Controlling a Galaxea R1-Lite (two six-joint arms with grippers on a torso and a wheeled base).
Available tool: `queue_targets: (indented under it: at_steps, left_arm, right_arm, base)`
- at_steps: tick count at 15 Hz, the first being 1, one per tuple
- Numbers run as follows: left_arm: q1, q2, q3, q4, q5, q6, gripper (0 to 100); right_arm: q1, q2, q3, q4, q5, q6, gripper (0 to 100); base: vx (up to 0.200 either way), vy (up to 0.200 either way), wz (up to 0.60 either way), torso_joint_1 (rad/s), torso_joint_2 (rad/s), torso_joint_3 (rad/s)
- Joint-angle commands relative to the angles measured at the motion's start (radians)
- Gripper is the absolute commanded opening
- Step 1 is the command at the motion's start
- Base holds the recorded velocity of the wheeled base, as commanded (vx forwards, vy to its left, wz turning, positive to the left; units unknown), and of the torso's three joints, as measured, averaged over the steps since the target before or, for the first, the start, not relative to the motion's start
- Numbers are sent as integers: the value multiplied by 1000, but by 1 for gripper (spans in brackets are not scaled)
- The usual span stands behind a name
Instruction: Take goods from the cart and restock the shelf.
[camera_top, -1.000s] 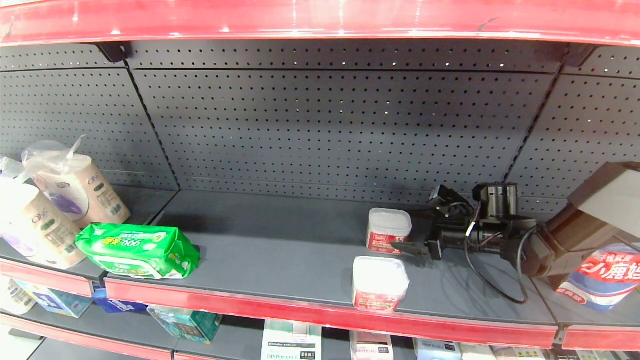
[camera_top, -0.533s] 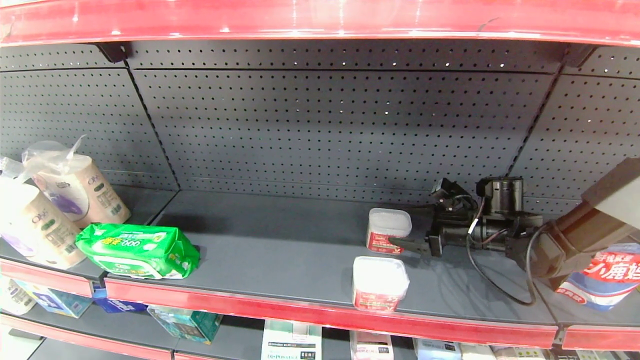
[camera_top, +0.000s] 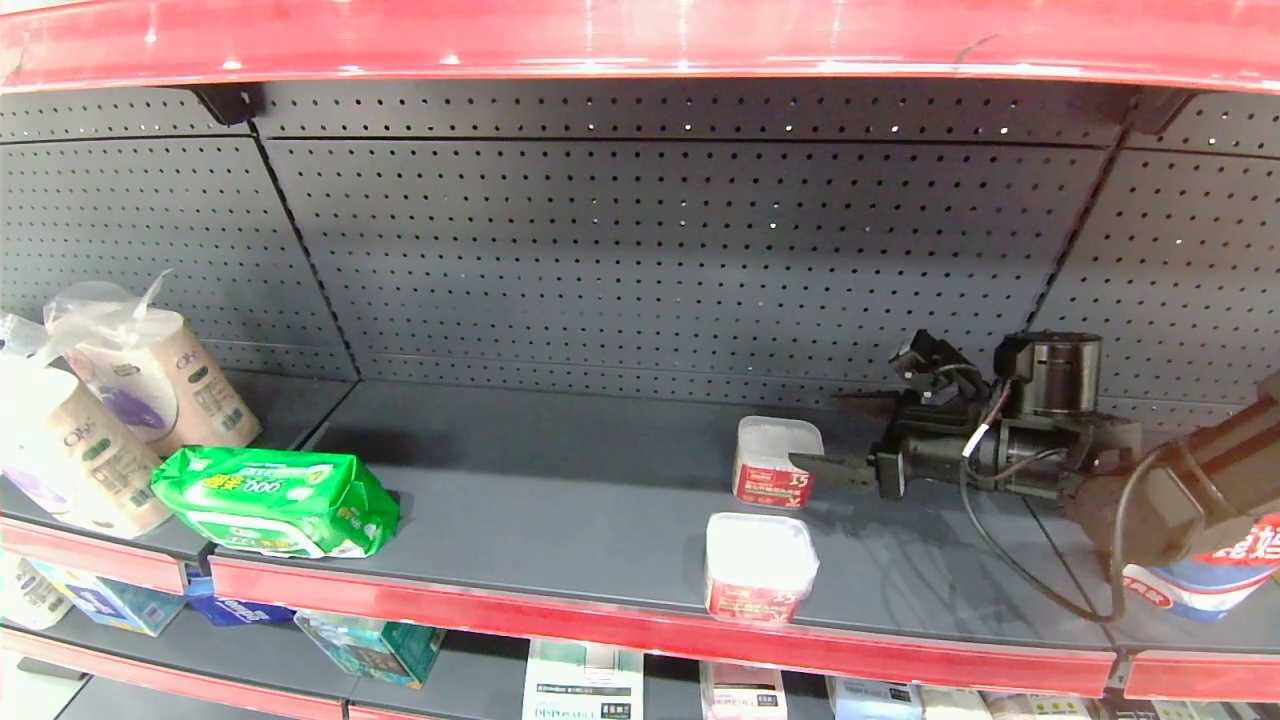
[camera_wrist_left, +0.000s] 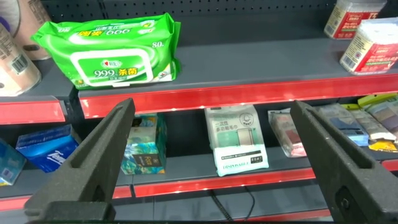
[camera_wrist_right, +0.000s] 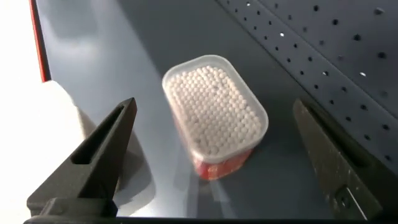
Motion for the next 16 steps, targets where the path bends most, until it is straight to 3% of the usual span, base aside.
queue_targets:
  at_steps: [1, 4, 6, 12, 16]
  left_arm:
    - [0, 0, 0, 0, 0, 0, 100]
    - [0, 1, 0, 0, 2, -2, 100]
    - [0, 0, 0, 0, 2, 0, 100]
    - [0, 1, 0, 0, 0, -2, 100]
    - [0, 0, 0, 0, 0, 0, 100]
  right_arm:
    - [5, -118, 48, -1, -71, 65, 100]
    - [22, -228, 60, 0, -210, 156, 100]
    - [39, -343, 157, 0, -335, 184, 100]
    - [26, -678, 341, 2, -447, 222, 100]
    - [-15, -896, 482, 13, -438, 219, 100]
  base:
    - [0, 0, 0, 0, 0, 0]
    - [0, 0, 0, 0, 0, 0]
    - [0, 0, 0, 0, 0, 0]
    - [0, 0, 0, 0, 0, 0]
    - [0, 0, 0, 0, 0, 0]
